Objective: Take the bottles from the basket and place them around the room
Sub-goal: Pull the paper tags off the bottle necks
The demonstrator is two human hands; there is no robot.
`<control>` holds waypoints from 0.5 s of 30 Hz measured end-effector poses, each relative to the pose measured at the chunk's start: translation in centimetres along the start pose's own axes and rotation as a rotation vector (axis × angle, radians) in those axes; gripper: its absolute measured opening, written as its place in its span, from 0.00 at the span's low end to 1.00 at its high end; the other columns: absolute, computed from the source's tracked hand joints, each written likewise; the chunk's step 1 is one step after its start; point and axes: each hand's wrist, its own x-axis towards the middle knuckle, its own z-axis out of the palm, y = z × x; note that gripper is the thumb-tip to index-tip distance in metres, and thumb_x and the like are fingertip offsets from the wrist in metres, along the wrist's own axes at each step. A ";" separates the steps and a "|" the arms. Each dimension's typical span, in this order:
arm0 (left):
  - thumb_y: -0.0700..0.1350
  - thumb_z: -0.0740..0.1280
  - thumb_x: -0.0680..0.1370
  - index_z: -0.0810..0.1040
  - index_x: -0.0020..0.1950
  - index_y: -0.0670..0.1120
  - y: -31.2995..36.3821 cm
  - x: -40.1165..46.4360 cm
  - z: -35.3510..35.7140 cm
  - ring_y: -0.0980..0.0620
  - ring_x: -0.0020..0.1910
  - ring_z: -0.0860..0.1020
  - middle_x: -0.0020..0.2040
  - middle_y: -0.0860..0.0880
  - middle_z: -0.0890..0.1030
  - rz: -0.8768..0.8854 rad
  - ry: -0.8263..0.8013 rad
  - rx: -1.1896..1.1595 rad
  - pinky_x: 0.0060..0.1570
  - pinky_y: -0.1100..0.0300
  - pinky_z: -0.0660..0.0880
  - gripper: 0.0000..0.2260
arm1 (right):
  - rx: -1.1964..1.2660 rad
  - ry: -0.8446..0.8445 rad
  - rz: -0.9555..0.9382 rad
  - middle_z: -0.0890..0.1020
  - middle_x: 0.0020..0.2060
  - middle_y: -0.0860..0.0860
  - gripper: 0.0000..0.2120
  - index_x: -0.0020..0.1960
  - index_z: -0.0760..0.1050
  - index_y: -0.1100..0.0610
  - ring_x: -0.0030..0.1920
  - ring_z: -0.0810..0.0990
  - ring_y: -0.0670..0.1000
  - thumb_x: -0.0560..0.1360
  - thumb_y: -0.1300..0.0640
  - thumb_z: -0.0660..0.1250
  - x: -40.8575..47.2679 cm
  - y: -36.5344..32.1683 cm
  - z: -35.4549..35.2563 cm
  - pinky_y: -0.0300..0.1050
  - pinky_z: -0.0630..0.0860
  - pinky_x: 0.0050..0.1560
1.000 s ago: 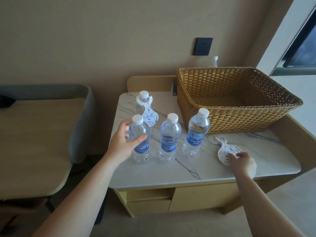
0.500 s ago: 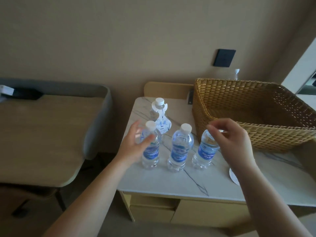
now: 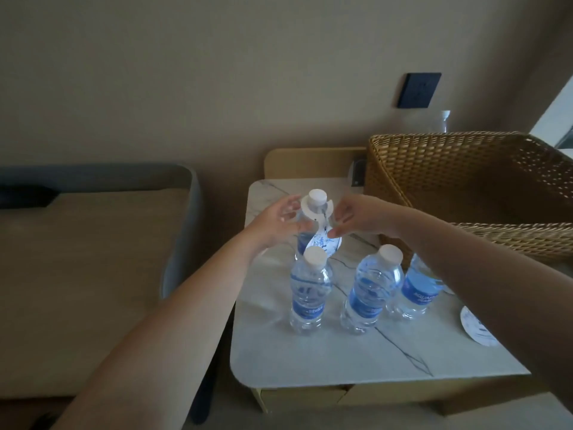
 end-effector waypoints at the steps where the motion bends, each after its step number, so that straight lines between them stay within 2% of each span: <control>1: 0.47 0.78 0.69 0.71 0.71 0.49 -0.2 0.4 0.0 0.50 0.67 0.74 0.68 0.50 0.76 0.019 -0.040 -0.001 0.63 0.53 0.71 0.33 | -0.001 -0.010 0.000 0.81 0.51 0.50 0.21 0.52 0.76 0.52 0.52 0.79 0.51 0.64 0.48 0.78 0.3 0.2 0.2 0.47 0.75 0.55; 3: 0.46 0.78 0.69 0.75 0.66 0.51 -0.5 0.8 0.0 0.50 0.62 0.78 0.62 0.52 0.81 0.047 -0.090 -0.022 0.61 0.52 0.75 0.26 | 0.041 -0.056 0.006 0.81 0.47 0.50 0.13 0.44 0.76 0.50 0.47 0.81 0.50 0.65 0.52 0.78 0.5 0.4 0.6 0.41 0.78 0.45; 5: 0.46 0.78 0.69 0.78 0.61 0.54 -0.6 0.8 0.0 0.51 0.58 0.81 0.58 0.55 0.83 0.043 -0.109 -0.072 0.56 0.52 0.79 0.22 | 0.101 -0.084 0.007 0.82 0.45 0.51 0.09 0.42 0.76 0.51 0.44 0.82 0.49 0.67 0.58 0.76 0.7 0.7 0.9 0.38 0.80 0.40; 8: 0.49 0.78 0.66 0.78 0.59 0.56 -0.7 0.8 0.0 0.54 0.56 0.82 0.56 0.57 0.83 0.045 -0.121 -0.114 0.52 0.54 0.80 0.23 | 0.179 -0.043 0.003 0.83 0.43 0.54 0.05 0.41 0.77 0.55 0.43 0.84 0.51 0.70 0.62 0.74 0.4 1.2 0.5 0.39 0.81 0.42; 12: 0.43 0.76 0.70 0.77 0.57 0.57 -0.6 0.9 0.0 0.60 0.51 0.82 0.51 0.62 0.84 0.036 -0.112 -0.100 0.45 0.60 0.80 0.19 | 0.274 0.013 -0.072 0.85 0.41 0.51 0.06 0.43 0.78 0.54 0.42 0.83 0.48 0.71 0.63 0.72 -1.1 2.2 -0.6 0.40 0.80 0.44; 15: 0.47 0.77 0.67 0.76 0.62 0.53 -0.6 0.5 0.1 0.53 0.56 0.80 0.58 0.55 0.81 0.044 -0.094 -0.106 0.49 0.55 0.81 0.25 | 0.303 0.026 -0.122 0.85 0.38 0.47 0.06 0.43 0.78 0.52 0.41 0.83 0.46 0.72 0.62 0.72 -2.1 2.2 -1.5 0.38 0.77 0.43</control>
